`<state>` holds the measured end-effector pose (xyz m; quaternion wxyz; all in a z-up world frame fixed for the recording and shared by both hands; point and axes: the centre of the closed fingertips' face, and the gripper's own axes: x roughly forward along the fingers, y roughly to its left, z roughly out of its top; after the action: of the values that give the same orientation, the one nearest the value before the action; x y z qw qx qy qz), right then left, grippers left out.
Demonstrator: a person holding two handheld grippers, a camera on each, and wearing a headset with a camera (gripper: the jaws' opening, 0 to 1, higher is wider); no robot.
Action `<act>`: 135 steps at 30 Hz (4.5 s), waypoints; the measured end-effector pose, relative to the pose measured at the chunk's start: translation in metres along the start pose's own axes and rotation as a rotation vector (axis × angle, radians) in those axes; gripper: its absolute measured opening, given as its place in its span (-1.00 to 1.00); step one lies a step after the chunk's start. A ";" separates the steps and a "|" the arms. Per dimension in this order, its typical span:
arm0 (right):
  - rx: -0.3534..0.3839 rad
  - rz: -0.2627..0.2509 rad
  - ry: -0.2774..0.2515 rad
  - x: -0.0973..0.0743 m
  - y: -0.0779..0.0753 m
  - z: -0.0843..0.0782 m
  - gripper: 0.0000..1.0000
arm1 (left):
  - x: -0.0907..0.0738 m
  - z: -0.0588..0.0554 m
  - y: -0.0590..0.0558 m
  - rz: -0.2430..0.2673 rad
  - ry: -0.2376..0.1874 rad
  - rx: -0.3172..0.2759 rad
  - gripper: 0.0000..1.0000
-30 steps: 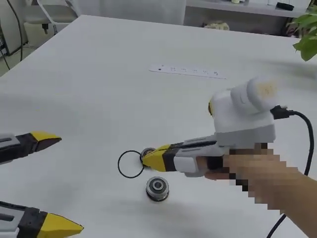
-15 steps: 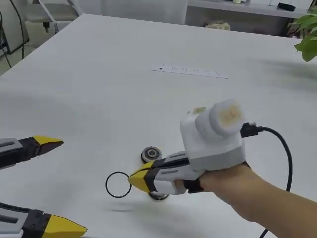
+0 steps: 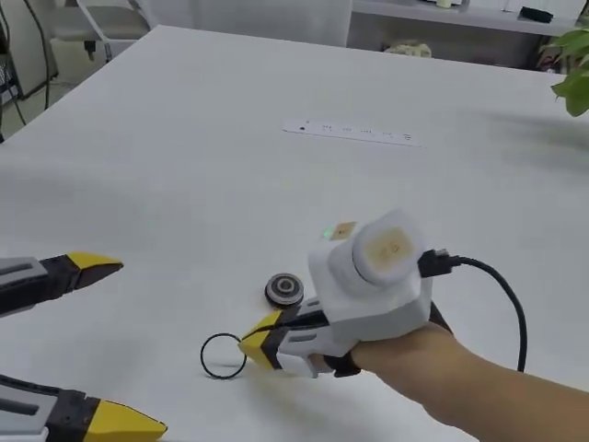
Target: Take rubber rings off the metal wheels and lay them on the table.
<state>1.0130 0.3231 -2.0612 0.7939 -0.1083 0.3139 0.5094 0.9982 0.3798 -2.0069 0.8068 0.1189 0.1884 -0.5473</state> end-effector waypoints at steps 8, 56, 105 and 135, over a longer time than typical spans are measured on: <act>-0.022 -0.012 0.027 0.002 -0.003 -0.006 -0.99 | 0.000 0.003 0.001 0.005 -0.019 -0.012 0.99; -0.047 -0.021 -0.027 -0.069 -0.047 -0.015 -0.58 | 0.002 0.057 -0.003 -0.058 0.005 0.178 0.98; -0.051 0.082 0.135 -0.050 -0.030 -0.059 -0.66 | 0.132 0.025 -0.035 -0.296 0.038 0.183 -0.51; -0.077 0.075 0.123 -0.045 -0.032 -0.056 -0.87 | 0.137 0.006 -0.034 -0.288 0.059 0.233 -0.85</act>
<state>1.0064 0.2477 -2.0829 0.7488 -0.1578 0.3462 0.5427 1.0129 0.2500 -2.0604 0.6949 0.1993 0.1621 -0.6716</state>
